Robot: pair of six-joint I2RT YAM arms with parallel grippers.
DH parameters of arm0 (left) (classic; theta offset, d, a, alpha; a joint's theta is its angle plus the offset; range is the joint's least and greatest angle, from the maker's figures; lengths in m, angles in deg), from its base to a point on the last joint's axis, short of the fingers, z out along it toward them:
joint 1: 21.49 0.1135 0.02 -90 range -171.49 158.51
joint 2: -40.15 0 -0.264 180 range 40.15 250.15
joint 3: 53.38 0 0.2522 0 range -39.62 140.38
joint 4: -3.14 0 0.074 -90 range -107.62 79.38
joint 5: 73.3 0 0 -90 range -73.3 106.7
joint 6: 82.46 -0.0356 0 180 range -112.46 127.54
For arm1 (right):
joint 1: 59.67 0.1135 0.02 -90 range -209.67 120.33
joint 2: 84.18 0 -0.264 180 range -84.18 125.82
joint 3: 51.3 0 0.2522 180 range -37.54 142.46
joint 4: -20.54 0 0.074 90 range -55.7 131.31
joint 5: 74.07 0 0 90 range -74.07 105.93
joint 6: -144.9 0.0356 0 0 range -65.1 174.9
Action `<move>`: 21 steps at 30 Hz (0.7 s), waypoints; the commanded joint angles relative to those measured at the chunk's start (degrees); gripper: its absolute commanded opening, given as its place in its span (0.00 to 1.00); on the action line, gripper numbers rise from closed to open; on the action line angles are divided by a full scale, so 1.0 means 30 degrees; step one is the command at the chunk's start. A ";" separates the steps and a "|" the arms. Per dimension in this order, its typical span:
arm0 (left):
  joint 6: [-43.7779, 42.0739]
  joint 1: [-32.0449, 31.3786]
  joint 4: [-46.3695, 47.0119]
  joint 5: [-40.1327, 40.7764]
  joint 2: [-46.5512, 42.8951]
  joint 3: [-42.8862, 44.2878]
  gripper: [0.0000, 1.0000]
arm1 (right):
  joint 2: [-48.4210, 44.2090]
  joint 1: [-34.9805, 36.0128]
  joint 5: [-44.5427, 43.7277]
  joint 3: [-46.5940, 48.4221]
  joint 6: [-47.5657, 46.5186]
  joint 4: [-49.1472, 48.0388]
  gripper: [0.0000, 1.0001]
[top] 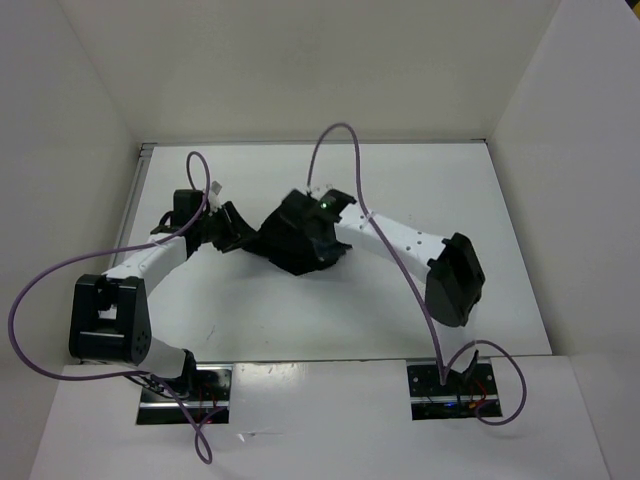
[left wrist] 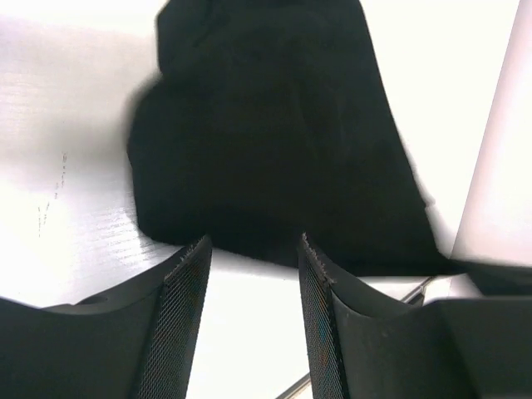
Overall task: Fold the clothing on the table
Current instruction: Flatten the skirt out
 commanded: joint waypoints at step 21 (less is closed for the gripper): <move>-0.1033 -0.0557 -0.0571 -0.0230 0.1699 0.0624 0.51 | -0.0696 -0.3710 0.4599 -0.7534 0.0240 -0.8193 0.53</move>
